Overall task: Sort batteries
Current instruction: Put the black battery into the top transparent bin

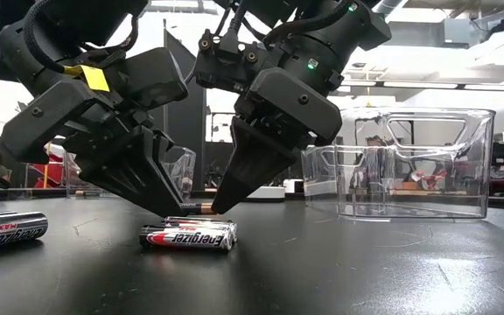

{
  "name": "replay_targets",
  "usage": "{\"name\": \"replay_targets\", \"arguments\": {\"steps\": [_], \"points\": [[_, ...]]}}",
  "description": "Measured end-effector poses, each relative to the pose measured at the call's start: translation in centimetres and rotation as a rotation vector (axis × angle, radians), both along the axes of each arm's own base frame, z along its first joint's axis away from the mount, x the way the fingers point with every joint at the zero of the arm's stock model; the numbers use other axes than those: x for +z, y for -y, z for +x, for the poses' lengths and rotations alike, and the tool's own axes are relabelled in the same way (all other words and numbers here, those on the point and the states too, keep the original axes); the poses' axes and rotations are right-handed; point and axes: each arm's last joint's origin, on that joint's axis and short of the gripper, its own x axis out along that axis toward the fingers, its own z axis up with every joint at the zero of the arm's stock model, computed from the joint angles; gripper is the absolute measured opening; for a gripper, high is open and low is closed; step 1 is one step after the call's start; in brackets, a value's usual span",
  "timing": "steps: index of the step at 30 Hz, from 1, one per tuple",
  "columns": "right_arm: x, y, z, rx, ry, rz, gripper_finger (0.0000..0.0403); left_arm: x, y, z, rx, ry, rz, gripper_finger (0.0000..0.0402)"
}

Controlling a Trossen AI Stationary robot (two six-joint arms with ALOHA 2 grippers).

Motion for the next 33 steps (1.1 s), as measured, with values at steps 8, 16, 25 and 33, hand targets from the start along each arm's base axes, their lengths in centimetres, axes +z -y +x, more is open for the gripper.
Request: {"name": "replay_targets", "arguments": {"steps": [8, 16, 25, 33], "points": [[0.0, 0.0, 0.0, 0.0, 0.001, 0.001, 0.0059, 0.0, 0.0, 0.0, -0.003, 0.002, 0.002, 0.0028], [0.1, 0.0, 0.1, -0.029, 0.009, 0.015, 0.0149, 0.0, 0.0, 0.0, -0.002, 0.005, 0.0, 0.0028], [1.2, 0.1, 0.0, -0.012, -0.002, -0.024, 0.0213, 0.4, -0.1, -0.2, -0.001, -0.008, 0.004, 0.0028], [4.7, 0.3, 0.0, -0.006, 0.076, -0.131, 0.0207, 3.5, -1.5, -1.6, 0.046, -0.025, 0.038, 0.0028]]}}
